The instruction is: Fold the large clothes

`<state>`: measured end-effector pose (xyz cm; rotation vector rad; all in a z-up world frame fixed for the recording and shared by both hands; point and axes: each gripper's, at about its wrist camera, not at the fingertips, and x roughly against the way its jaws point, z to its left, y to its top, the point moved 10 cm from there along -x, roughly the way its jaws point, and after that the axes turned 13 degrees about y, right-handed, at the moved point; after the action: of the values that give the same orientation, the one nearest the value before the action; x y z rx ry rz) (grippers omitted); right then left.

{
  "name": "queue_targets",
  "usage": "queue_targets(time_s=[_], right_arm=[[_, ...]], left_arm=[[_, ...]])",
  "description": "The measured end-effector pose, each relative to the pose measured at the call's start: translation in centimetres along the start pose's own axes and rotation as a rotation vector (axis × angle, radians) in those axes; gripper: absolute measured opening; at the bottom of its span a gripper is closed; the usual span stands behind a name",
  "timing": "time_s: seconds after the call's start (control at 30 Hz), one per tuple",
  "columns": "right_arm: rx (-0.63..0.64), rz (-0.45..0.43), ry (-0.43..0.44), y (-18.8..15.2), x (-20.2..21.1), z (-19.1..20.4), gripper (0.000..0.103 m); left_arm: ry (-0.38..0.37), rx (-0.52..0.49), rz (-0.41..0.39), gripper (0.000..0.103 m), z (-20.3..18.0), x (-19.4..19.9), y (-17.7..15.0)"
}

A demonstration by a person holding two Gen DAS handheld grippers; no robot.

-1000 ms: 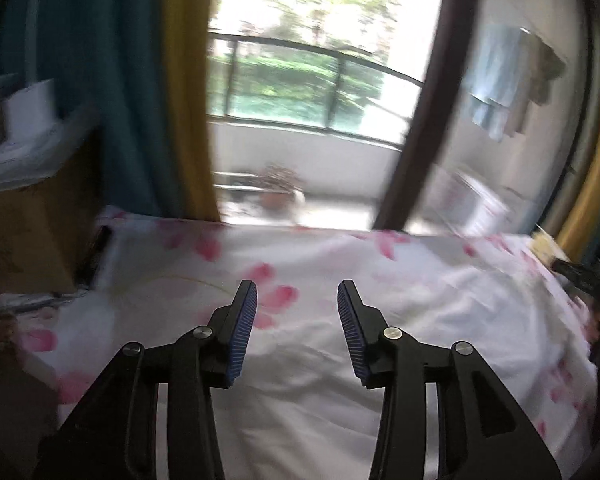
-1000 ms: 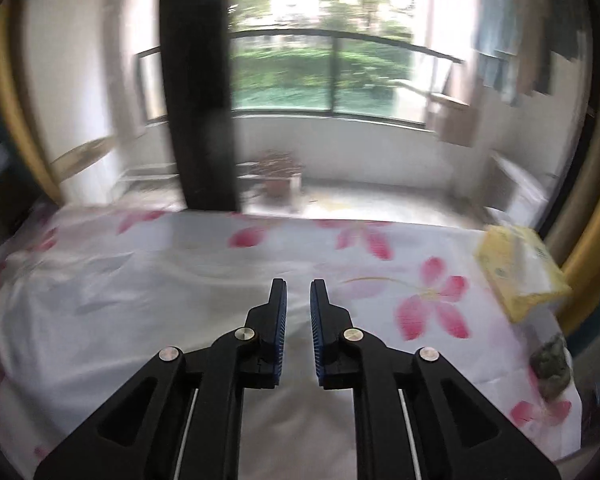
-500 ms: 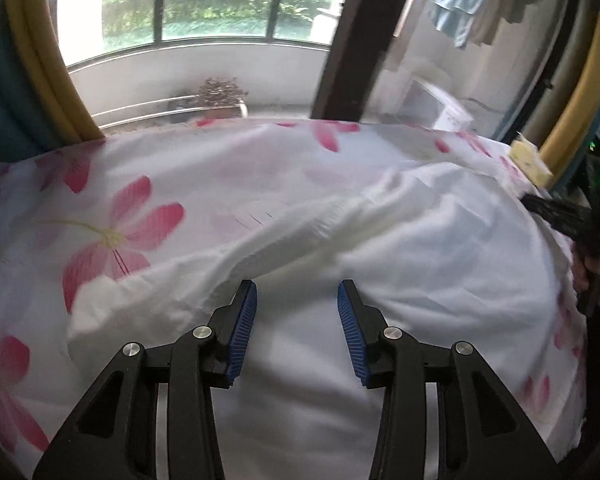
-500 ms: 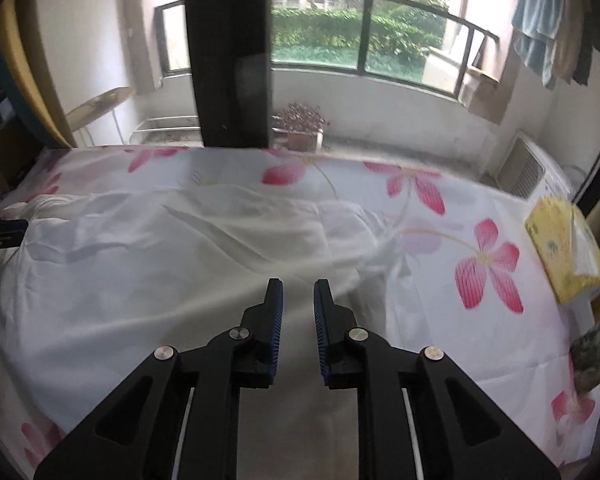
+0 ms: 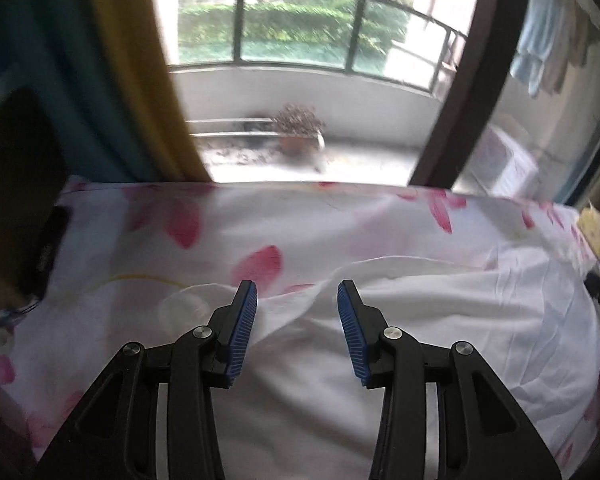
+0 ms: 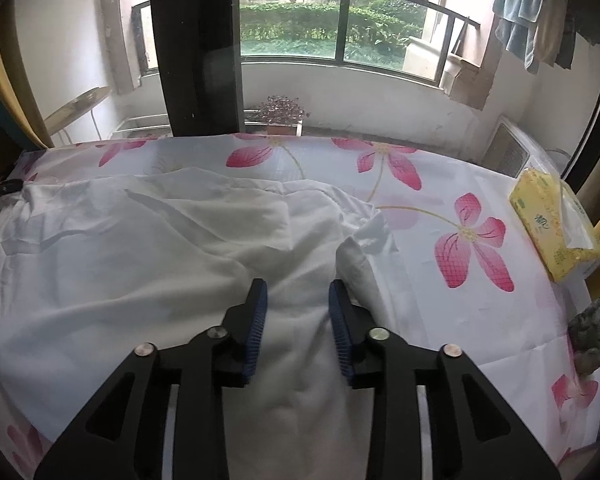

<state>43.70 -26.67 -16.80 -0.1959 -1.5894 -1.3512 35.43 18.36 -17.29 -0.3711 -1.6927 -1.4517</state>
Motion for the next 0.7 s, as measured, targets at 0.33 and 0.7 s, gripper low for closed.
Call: queue_targets(time_s=[0.33,0.7], right_arm=[[-0.005,-0.046,-0.010,0.6,2.1,0.1,0.039],[-0.012,-0.074,-0.015,-0.6,4.9,0.1,0.044]], left_arm=[[0.042,0.113,0.004,0.058,4.1,4.5,-3.6],[0.001,0.135,0.071,0.058,3.9,7.2,-10.4]])
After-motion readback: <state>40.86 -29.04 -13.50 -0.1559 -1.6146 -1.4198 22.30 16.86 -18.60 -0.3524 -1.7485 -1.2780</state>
